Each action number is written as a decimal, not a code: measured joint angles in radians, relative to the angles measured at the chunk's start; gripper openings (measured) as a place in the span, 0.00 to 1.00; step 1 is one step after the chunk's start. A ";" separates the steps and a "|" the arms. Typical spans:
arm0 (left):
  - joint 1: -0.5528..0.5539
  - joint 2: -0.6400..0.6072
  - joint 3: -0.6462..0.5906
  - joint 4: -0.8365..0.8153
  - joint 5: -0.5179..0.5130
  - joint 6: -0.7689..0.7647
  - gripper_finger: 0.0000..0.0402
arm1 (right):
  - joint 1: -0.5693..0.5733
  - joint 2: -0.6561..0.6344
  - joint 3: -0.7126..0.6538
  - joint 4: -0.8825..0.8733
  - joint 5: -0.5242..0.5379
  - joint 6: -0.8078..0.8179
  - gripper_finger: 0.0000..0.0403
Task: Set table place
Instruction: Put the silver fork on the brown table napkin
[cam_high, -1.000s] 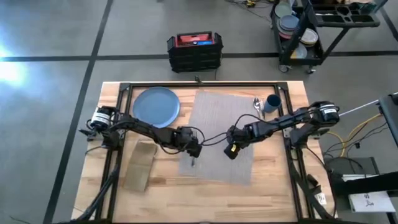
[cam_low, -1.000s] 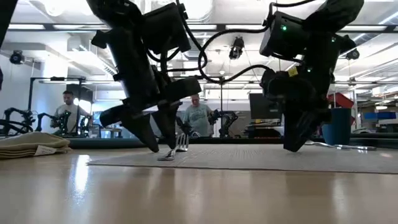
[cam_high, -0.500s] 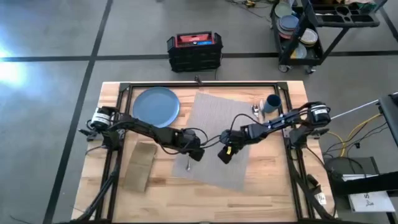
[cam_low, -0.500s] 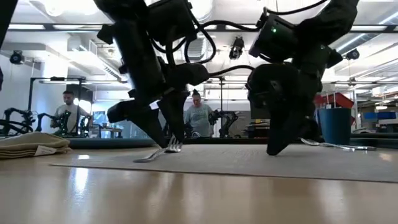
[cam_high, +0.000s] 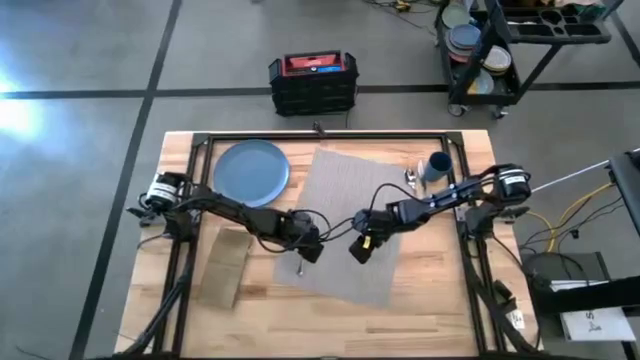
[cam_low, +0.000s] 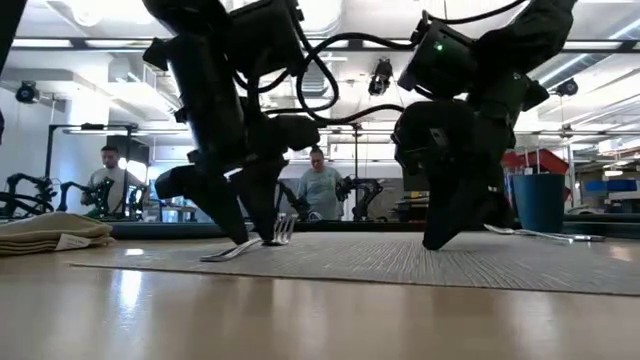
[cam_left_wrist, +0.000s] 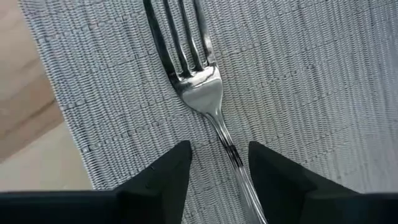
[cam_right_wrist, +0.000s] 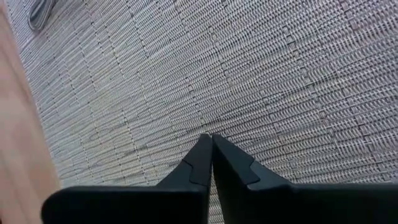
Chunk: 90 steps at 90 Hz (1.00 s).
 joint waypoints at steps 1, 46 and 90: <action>0.000 0.000 0.000 0.000 -0.001 0.000 0.34 | 0.000 0.000 0.000 0.000 0.001 0.001 0.00; -0.002 -0.017 -0.020 -0.004 -0.042 0.033 0.01 | 0.000 0.000 0.000 0.005 0.003 0.007 0.00; -0.050 -0.235 -0.017 -0.273 -0.051 0.001 0.00 | 0.000 0.000 0.000 0.004 0.004 -0.014 0.00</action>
